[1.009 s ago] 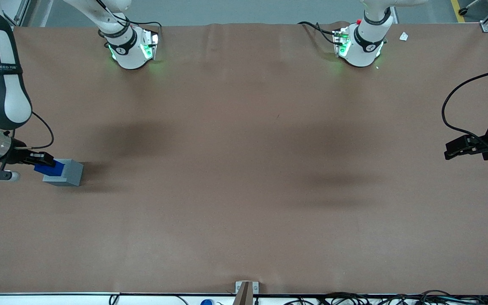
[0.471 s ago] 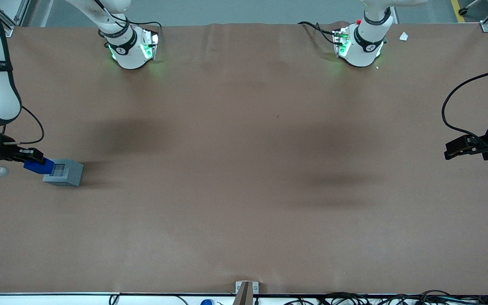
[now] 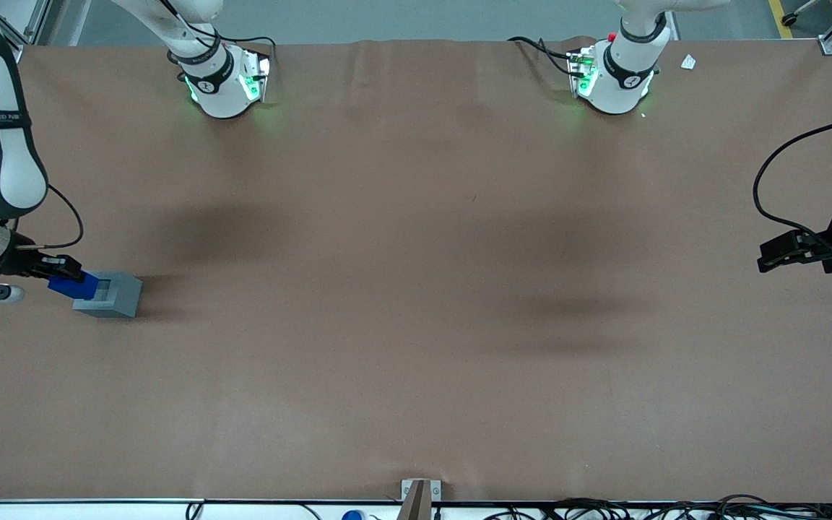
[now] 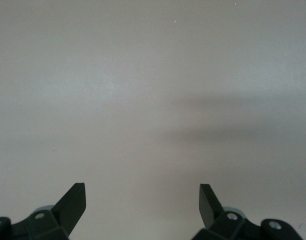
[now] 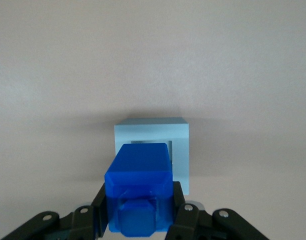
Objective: Insert blue part into gray base with right arm
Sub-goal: 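Lower the blue cube into the gray base's opening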
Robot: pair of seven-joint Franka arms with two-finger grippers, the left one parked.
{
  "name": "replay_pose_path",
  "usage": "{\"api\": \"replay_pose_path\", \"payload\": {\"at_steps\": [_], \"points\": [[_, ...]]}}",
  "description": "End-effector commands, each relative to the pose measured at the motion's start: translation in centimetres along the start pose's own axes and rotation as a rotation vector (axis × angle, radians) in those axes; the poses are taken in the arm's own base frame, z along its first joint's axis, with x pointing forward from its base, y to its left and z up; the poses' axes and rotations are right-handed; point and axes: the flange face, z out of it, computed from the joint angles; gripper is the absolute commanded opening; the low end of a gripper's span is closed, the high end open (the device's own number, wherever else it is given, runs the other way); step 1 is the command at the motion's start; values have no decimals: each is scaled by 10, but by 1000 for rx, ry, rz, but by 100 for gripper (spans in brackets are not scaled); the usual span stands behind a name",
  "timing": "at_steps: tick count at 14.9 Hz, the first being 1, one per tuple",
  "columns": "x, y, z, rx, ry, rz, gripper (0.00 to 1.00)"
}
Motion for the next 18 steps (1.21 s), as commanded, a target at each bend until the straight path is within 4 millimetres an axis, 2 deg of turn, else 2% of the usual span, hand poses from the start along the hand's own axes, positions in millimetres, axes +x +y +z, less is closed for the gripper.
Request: {"api": "replay_pose_path", "payload": {"at_steps": [1, 11, 12, 18], "points": [[-6, 0, 4, -8, -4, -22, 15], [-6, 7, 17, -17, -4, -18, 15], [-5, 8, 24, -16, -8, -18, 15], [-6, 9, 26, -15, -11, -15, 15]]}}
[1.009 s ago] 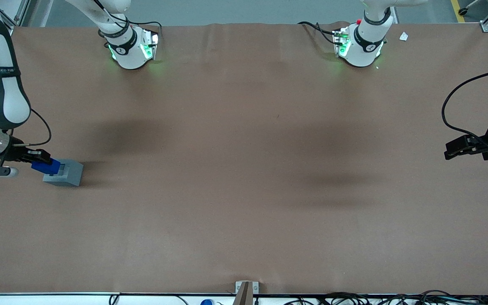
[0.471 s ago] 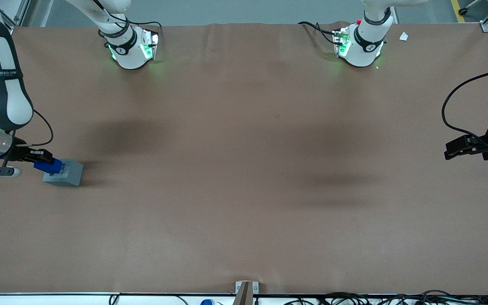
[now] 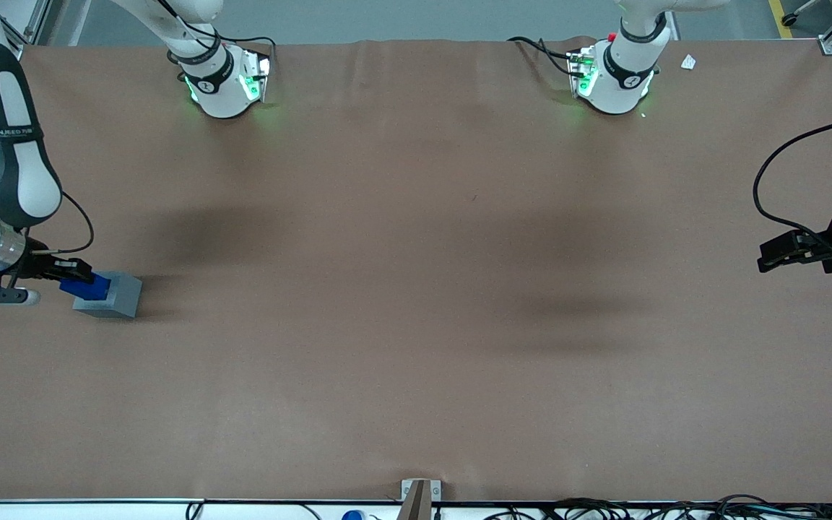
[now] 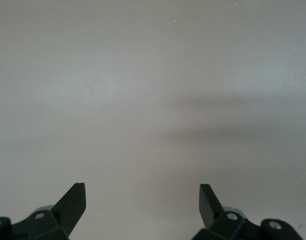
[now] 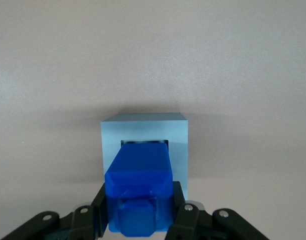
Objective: Insert blue part into gray base with right arm
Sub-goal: 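Lower the blue cube into the gray base's opening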
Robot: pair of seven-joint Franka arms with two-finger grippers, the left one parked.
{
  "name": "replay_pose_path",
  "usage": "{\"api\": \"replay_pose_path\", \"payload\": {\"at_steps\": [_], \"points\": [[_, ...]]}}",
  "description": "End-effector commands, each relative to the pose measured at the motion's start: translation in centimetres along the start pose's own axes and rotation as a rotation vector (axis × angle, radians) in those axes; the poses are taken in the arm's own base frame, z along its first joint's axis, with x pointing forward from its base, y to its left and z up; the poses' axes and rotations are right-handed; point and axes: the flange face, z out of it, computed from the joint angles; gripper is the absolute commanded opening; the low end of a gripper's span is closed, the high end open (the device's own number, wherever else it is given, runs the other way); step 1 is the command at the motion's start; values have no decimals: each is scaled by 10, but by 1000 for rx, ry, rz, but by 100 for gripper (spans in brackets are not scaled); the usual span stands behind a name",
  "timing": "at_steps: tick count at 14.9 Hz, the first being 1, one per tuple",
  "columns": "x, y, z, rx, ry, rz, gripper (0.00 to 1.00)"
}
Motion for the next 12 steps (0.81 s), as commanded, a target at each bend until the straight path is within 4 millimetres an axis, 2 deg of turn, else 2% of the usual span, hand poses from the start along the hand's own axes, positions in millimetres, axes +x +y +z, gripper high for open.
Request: {"api": "replay_pose_path", "payload": {"at_steps": [1, 12], "points": [[-5, 3, -1, -3, 3, -10, 15], [-6, 3, 10, 2, -15, -10, 15]]}}
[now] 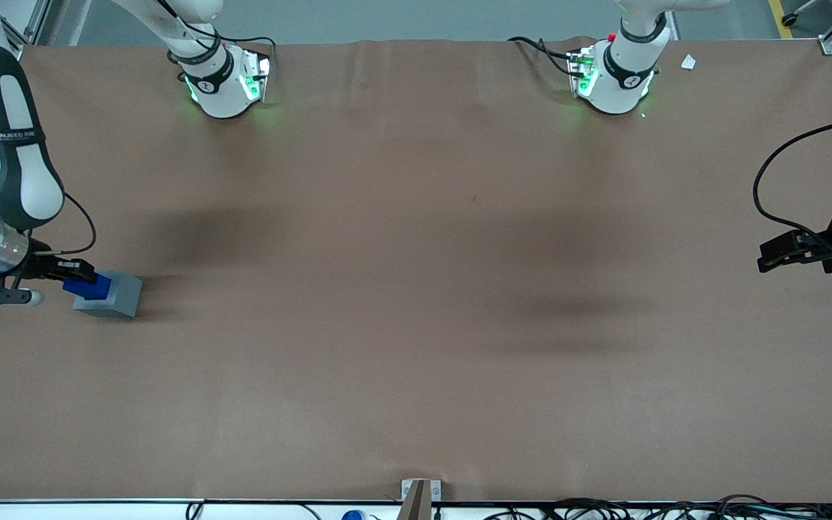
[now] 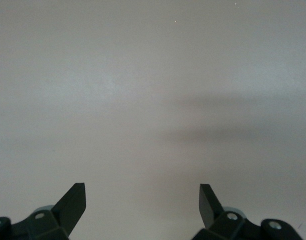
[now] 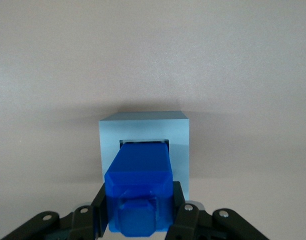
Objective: Insert blue part into gray base with right arm
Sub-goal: 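Lower the blue cube into the gray base's opening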
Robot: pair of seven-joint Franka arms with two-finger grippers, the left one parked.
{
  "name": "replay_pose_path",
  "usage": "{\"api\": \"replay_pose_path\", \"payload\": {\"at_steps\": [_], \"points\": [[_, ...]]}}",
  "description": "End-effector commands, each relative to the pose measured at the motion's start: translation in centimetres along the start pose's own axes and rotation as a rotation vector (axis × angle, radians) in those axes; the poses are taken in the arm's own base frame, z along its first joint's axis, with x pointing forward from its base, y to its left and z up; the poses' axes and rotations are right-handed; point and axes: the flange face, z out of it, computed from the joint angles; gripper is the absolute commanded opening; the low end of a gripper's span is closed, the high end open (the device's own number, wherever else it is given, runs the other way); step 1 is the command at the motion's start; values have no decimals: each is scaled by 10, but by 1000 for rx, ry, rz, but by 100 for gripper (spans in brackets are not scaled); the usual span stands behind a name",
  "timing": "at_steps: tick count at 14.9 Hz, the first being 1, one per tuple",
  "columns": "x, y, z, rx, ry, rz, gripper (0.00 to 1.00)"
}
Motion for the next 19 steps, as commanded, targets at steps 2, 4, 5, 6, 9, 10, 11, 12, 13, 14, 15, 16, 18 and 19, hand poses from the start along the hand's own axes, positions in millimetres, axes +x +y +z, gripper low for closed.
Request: {"api": "replay_pose_path", "payload": {"at_steps": [2, 4, 5, 6, 9, 10, 11, 12, 13, 14, 15, 16, 18, 19], "points": [[-5, 3, 6, 0, -7, -10, 16], [-5, 3, 6, -1, -5, -12, 16], [-5, 3, 6, -1, -7, -10, 16], [-5, 3, 8, 0, -8, -10, 16], [-4, 4, 11, 1, -13, -9, 21], [-4, 4, 10, 1, -11, -6, 27], [-4, 5, 10, 1, -13, -3, 38], [-3, 5, 10, 1, -13, -4, 44], [-3, 5, 9, 1, -13, -3, 57], [-3, 5, 9, 2, -14, -1, 71], [-2, 4, 8, 1, -13, -4, 76], [-1, 4, 6, 1, -11, -5, 77], [-1, 3, 5, 2, -14, -3, 79], [-1, 2, 3, 4, -18, -5, 80]]}}
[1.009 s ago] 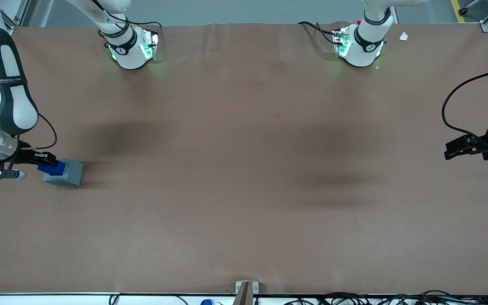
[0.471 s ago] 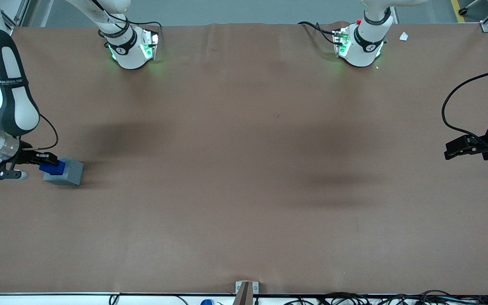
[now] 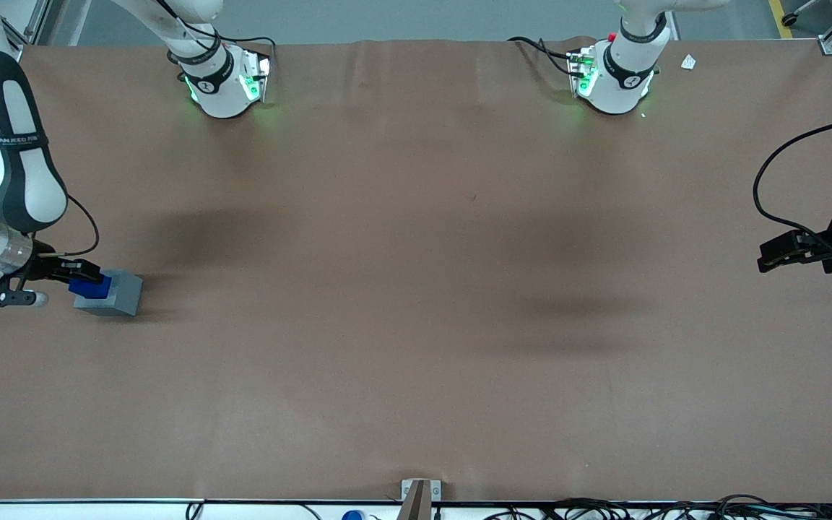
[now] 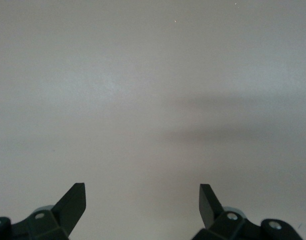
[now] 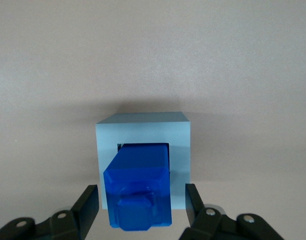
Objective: Insert blue part into gray base with right arm
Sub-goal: 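Lower the blue cube into the gray base's opening, then open the right gripper and release the blue cube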
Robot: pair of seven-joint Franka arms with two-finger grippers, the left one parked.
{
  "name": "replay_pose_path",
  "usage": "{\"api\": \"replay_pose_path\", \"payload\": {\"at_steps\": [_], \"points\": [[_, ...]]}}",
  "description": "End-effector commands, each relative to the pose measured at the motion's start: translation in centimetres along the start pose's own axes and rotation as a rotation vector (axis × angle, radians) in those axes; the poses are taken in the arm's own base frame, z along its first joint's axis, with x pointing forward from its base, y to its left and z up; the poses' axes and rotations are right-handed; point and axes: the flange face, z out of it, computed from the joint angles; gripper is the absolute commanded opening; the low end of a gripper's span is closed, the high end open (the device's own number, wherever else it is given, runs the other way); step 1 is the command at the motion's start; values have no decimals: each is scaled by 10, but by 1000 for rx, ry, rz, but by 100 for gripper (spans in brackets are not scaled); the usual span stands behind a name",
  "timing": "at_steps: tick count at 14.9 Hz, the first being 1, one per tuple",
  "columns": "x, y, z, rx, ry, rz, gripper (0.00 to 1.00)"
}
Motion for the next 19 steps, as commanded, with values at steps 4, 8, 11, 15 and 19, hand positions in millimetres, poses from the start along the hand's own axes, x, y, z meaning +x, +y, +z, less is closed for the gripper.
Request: {"api": "replay_pose_path", "payload": {"at_steps": [4, 8, 11, 15, 19], "points": [[0, -4, -34, 9, -18, -9, 96], [-9, -24, -87, 11, -7, -39, 100], [-16, -49, -122, 9, 1, -64, 100], [-23, -98, -157, 9, 1, -19, 100], [-30, -137, -181, 7, 8, 33, 100]]}}
